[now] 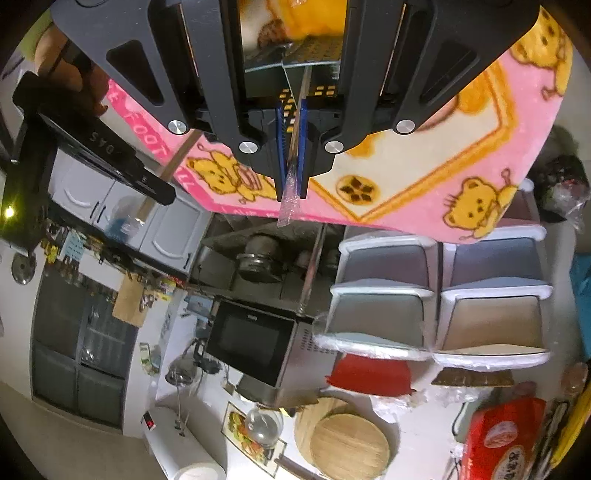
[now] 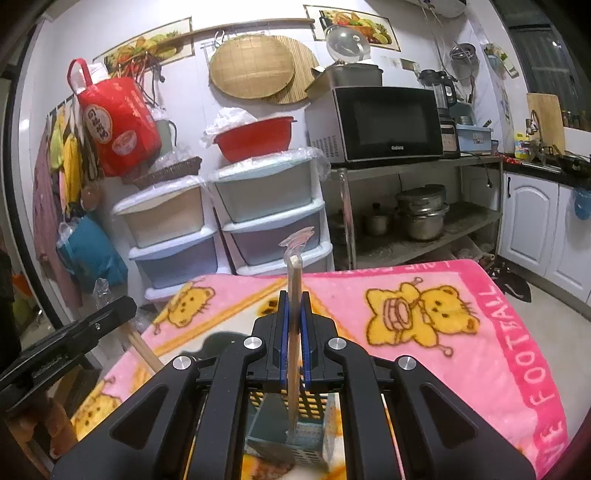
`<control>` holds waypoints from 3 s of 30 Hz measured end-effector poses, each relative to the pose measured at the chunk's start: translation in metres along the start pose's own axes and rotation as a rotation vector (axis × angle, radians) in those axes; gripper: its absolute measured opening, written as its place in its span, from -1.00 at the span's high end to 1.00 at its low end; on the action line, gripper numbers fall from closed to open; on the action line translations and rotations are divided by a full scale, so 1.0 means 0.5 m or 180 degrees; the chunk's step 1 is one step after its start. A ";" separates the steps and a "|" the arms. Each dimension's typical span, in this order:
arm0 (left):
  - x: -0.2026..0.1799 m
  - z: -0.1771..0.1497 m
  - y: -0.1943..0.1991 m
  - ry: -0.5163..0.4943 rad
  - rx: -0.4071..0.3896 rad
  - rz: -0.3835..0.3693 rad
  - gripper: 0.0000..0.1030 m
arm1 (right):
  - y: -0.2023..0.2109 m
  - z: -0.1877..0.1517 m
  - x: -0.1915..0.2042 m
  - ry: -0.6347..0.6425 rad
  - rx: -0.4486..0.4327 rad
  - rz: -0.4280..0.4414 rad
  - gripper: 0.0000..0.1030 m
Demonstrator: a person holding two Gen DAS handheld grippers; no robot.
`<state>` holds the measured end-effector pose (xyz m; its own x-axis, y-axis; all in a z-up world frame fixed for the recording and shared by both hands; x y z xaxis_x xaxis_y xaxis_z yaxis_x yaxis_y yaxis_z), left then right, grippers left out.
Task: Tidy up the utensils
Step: 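Lift the left tool's chopsticks over the green holder while the right tool carries its pair there, then open the left tool into the green holder while the right tool releases its chopsticks there, then move the left tool back to the chopstick pile while the right tool returns too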
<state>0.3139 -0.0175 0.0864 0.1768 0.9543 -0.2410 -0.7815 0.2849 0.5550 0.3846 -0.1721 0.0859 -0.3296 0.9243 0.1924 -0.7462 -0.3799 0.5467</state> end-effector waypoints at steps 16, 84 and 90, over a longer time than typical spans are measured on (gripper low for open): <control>-0.002 -0.024 -0.008 -0.0025 0.0154 -0.0021 0.71 | 0.027 -0.026 -0.006 0.0053 0.0141 -0.0027 -0.04; 0.071 -0.307 -0.014 0.0639 0.1159 -0.0128 -0.79 | 0.083 -0.357 -0.053 0.0037 0.1209 0.0006 -0.53; 0.068 -0.345 -0.037 0.0775 0.1390 -0.0273 -0.79 | 0.067 -0.378 -0.053 0.0015 0.1370 0.0111 -0.32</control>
<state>0.2312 -0.0059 -0.0696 0.0441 0.8919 -0.4501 -0.4381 0.4222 0.7936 0.2591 -0.2161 -0.0549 -0.3538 0.9106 0.2137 -0.4254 -0.3601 0.8302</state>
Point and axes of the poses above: each gripper's, at about its wrist camera, not at the fingertips, and y roughly against the way its jaws point, x to its left, z to its top, the point moved 7 cm from there along -y, roughly the way its jaws point, and after that the axes turned 13 degrees about x, right-handed, at the moved point
